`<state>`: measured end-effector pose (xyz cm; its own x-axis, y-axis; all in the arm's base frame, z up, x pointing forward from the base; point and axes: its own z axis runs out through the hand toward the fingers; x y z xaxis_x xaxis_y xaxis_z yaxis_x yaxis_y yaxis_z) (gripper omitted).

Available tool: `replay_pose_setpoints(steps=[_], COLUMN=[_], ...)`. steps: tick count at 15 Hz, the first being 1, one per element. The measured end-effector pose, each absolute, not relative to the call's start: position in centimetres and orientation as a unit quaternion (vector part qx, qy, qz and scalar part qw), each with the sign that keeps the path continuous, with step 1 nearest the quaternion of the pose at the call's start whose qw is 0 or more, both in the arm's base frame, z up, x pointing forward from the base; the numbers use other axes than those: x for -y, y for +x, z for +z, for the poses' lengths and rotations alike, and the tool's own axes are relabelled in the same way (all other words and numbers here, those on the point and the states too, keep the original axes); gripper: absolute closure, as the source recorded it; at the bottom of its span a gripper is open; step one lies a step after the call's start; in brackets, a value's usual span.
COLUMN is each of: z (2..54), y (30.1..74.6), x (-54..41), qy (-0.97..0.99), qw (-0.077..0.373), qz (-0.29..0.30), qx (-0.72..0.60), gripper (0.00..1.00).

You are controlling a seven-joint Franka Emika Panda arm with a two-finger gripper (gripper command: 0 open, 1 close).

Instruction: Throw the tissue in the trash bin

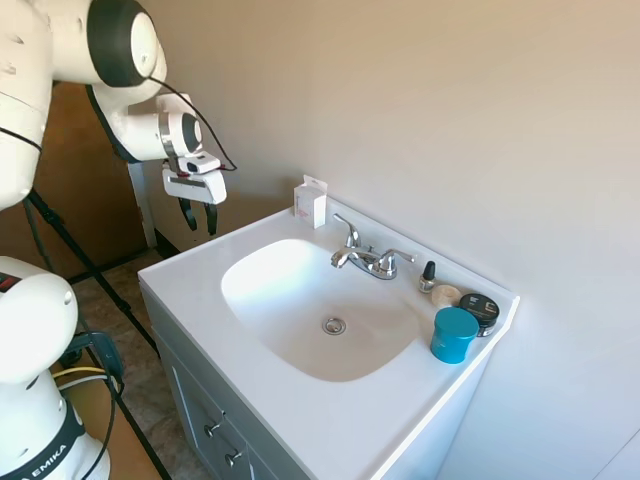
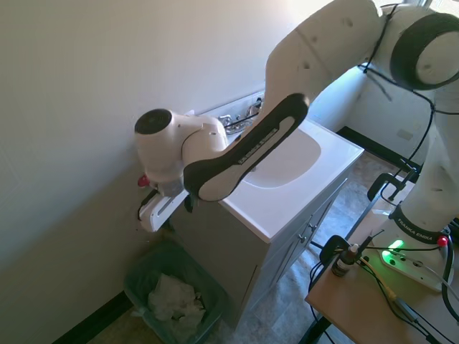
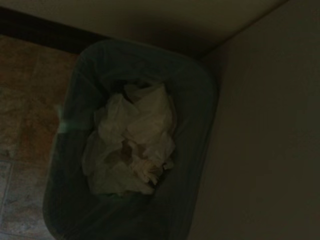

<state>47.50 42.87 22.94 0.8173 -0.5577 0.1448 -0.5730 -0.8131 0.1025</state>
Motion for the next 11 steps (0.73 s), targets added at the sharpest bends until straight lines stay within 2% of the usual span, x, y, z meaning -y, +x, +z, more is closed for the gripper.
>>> replay_pose_setpoints(steps=[5,8,11], z=[32.6,35.5,36.0], y=[42.9,42.0,41.0], x=[-38.7,-31.5,-23.8], qy=[0.945,0.927,0.914], qw=[0.047,0.044,0.031], qz=[0.093,0.101,0.089], qx=[0.310,0.359,0.394], gripper=[0.00,0.00,0.00])
